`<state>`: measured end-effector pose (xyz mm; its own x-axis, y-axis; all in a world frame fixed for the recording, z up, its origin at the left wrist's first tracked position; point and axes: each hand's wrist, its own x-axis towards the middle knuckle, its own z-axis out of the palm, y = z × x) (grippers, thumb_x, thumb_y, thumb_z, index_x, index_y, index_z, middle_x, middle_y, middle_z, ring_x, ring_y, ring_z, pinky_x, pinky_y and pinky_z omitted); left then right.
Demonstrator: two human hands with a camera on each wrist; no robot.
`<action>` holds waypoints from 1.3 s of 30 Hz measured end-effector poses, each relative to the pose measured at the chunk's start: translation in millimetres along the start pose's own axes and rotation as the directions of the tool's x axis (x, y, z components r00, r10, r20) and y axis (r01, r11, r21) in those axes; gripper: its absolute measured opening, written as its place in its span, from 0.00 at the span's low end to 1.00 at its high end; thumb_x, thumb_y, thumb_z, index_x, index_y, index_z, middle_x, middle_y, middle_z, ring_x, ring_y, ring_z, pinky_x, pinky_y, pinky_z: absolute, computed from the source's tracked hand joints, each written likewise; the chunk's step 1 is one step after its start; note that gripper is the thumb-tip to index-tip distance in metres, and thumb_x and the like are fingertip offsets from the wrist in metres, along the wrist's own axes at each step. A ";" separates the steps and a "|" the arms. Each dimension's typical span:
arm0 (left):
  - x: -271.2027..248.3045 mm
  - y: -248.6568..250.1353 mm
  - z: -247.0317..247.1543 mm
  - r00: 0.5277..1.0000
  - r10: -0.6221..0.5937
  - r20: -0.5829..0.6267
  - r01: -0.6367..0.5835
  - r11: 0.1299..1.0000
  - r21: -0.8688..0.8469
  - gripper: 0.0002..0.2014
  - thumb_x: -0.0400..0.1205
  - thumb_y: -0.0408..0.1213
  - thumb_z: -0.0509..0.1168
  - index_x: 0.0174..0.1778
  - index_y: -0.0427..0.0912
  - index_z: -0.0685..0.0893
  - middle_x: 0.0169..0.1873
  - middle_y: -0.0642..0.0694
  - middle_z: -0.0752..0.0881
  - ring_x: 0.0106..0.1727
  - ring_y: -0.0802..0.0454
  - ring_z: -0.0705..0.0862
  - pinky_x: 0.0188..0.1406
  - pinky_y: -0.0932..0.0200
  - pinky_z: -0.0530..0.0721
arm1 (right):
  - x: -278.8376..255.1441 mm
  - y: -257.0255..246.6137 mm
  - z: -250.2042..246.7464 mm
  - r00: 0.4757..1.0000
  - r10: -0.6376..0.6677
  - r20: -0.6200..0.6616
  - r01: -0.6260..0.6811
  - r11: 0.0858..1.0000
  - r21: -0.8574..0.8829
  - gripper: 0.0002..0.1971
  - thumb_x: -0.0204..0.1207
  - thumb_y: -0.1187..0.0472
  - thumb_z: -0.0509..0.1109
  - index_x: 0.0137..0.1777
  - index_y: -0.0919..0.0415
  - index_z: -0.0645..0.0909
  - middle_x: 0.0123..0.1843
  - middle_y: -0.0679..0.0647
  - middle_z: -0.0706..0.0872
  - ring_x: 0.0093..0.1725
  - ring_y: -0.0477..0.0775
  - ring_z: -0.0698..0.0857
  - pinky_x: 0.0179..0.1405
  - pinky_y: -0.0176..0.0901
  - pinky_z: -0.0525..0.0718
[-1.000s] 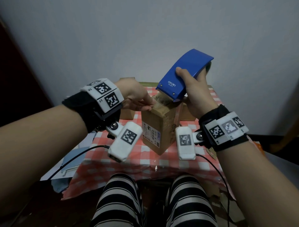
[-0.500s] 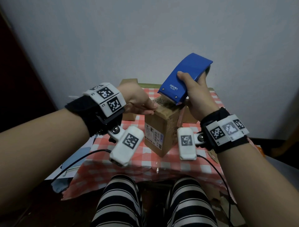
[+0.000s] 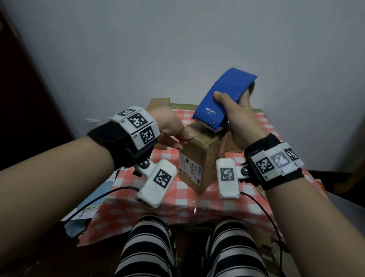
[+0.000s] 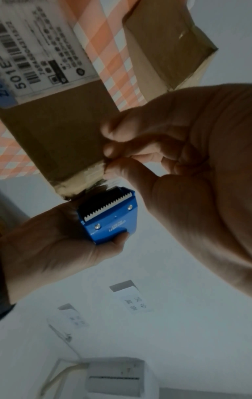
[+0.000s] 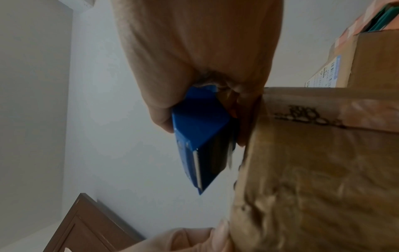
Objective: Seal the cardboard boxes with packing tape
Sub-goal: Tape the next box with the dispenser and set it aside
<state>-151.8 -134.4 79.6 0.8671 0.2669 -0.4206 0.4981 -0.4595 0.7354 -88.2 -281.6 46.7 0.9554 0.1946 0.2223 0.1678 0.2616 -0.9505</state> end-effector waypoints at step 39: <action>30.3 -11.6 -17.2 0.719 0.655 0.232 -0.689 0.629 0.360 0.13 0.54 0.50 0.78 0.33 0.56 0.92 0.24 0.63 0.83 0.33 0.62 0.79 0.43 0.51 0.81 | 14.9 5.7 -18.4 1.000 0.024 0.016 -0.022 0.993 -0.115 0.36 0.72 0.59 0.80 0.75 0.51 0.62 0.65 0.55 0.84 0.54 0.52 0.90 0.43 0.41 0.88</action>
<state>-131.3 -106.4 67.4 0.9505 -0.3058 0.0553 -0.2829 -0.7777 0.5613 -68.5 -294.7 40.6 0.9551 0.2160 0.2029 0.1736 0.1472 -0.9737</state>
